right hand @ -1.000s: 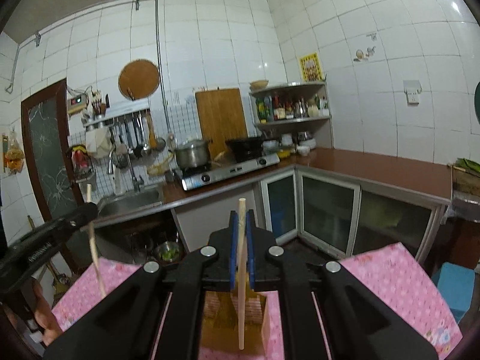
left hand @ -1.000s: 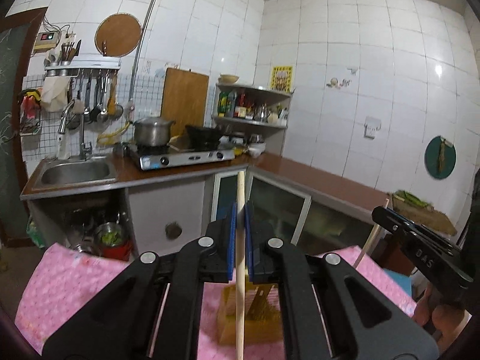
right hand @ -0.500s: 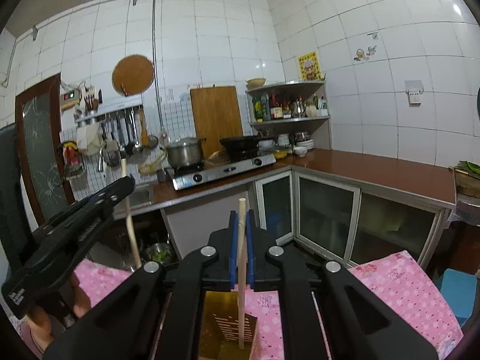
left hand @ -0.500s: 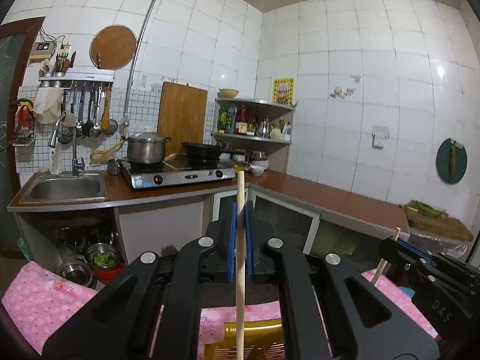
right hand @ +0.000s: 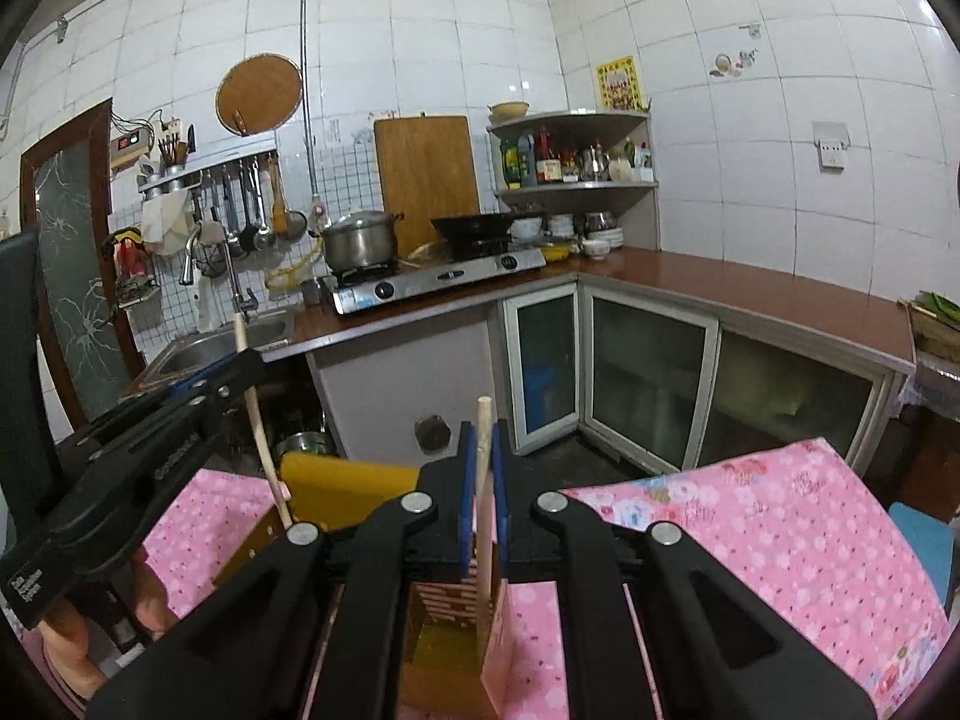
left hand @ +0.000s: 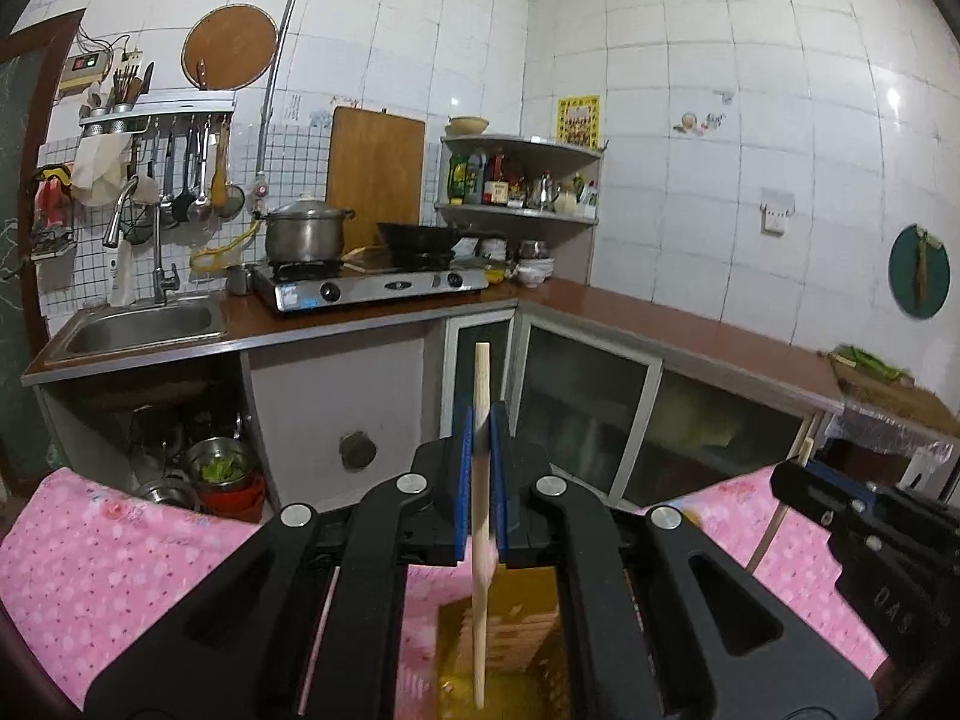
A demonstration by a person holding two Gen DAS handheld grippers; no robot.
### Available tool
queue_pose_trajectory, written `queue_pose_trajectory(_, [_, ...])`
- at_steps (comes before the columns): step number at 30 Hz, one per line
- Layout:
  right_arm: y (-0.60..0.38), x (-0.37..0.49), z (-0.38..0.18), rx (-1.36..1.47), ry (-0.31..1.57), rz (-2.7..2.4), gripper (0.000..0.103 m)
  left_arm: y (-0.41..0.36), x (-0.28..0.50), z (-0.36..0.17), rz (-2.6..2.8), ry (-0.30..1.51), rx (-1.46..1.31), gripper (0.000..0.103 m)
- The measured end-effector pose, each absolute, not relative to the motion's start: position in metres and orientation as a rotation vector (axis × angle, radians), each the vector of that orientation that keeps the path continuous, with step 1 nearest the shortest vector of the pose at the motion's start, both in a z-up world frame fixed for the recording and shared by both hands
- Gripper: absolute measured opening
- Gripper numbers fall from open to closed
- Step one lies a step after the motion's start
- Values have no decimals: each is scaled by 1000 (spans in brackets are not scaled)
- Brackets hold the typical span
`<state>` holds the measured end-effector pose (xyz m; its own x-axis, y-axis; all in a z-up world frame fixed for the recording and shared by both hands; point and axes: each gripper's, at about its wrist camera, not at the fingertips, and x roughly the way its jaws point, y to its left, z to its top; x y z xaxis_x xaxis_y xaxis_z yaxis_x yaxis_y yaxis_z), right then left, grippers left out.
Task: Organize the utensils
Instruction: 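Lift the chopsticks with both tools and lower them into the yellow holder, then open both tools to release the chopsticks into the holder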
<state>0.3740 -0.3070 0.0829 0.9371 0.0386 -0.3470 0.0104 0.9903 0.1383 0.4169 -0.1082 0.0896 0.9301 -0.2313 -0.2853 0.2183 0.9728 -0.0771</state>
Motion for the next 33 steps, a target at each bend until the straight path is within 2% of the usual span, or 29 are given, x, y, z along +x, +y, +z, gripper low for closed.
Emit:
queue_pose_trajectory(5, [-306, 363, 79, 137, 352, 11, 6, -100, 410, 83, -209, 344, -29, 5])
queue_pose_trajectory(7, [-308, 357, 82, 145, 347, 2, 6, -96, 406, 83, -212, 359, -33, 8])
queue_pose_trajectory(8, [-309, 354, 85, 150, 349, 2, 7, -94, 401, 86, -212, 366, -29, 17])
queue_pose_trajectory(9, [-311, 352, 87, 155, 351, 4, 11, -92, 397, 88, -207, 366, -26, 33])
queue_pose_trajectory(10, [-312, 349, 90, 159, 354, 3, 19, -91, 393, 89, -200, 363, -24, 41])
queue_pose_trajectory(11, [-312, 345, 92, 162, 352, -2, 45, -87, 386, 92, -188, 352, -24, 52])
queue_pose_trajectory(12, [-314, 339, 96, 164, 343, -10, 58, -83, 379, 95, -182, 346, -23, 56])
queue_pose_trajectory(16, [-314, 318, 106, 138, 331, -32, 58, -70, 359, 101, -158, 372, -21, 62])
queue_pose_trajectory(18, [-317, 308, 106, 147, 346, -33, 58, -62, 345, 101, -141, 372, -4, 79])
queue_pose_trajectory(26, [-316, 273, 66, 154, 450, -58, 58, -27, 293, 76, -96, 430, 0, 96])
queue_pose_trajectory(33, [-298, 249, 21, 125, 534, -58, 58, 0, 266, 42, -77, 555, -29, 98])
